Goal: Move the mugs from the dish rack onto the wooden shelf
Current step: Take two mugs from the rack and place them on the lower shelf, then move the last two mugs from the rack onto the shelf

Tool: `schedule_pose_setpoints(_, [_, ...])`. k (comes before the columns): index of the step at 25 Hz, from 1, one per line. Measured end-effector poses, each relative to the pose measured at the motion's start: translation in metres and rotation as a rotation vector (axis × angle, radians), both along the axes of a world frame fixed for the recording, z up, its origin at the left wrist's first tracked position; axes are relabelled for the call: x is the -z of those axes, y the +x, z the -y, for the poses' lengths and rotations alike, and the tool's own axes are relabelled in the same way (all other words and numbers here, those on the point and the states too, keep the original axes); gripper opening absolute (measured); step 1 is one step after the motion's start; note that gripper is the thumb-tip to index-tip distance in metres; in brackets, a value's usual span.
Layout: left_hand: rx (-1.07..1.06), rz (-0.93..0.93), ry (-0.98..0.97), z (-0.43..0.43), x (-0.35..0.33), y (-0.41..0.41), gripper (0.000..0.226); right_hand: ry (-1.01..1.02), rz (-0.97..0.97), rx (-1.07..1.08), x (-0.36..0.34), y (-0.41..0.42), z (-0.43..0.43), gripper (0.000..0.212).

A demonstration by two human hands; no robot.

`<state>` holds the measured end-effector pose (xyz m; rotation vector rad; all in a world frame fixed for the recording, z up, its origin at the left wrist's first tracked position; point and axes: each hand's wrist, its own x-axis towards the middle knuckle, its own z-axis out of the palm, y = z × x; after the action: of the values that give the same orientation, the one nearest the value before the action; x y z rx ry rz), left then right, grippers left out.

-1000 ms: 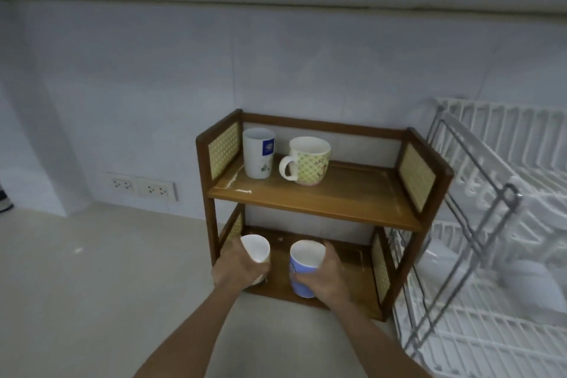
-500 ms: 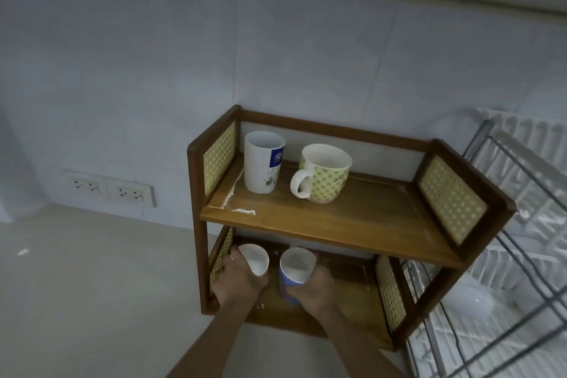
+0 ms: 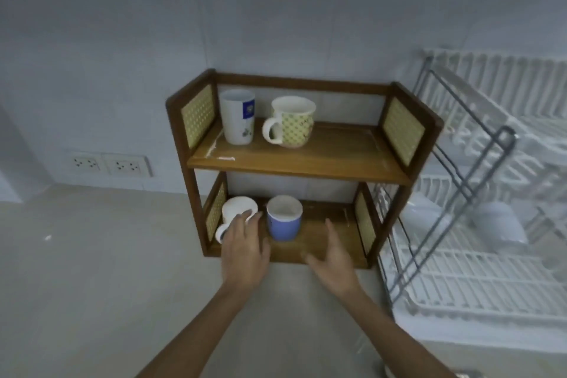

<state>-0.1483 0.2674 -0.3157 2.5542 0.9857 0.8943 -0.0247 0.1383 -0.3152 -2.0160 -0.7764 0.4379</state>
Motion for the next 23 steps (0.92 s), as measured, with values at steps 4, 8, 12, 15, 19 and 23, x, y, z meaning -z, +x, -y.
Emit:
schedule_pose_setpoints(4, [0.3, 0.189, 0.03, 0.078, -0.012, 0.015, 0.035, 0.157, 0.05, 0.053, -0.011, -0.013, 0.102, 0.06])
schedule_pose_setpoints(8, [0.65, 0.312, 0.043, 0.166, -0.011, 0.043, 0.023, 0.238, 0.21, 0.191, -0.02, 0.008, 0.185, 0.05])
schedule_pose_setpoints(12, [0.861, 0.334, -0.041, 0.24, -0.012, 0.087, 0.022, 0.247, 0.232, 0.354, -0.029, 0.078, 0.247, 0.045])
schedule_pose_setpoints(15, [0.77, 0.268, -0.294, 0.269, -0.021, 0.132, 0.026, 0.129, 0.223, 0.406, -0.028, 0.15, 0.276, 0.031])
schedule_pose_setpoints(19, [0.408, 0.19, -0.764, 0.271, -0.031, 0.201, 0.033, -0.097, 0.191, 0.37, -0.027, 0.243, 0.283, 0.044])
schedule_pose_setpoints(23, [0.121, 0.198, -1.073, 0.251, -0.036, 0.262, 0.058, -0.295, 0.123, 0.298, -0.038, 0.306, 0.262, 0.067])
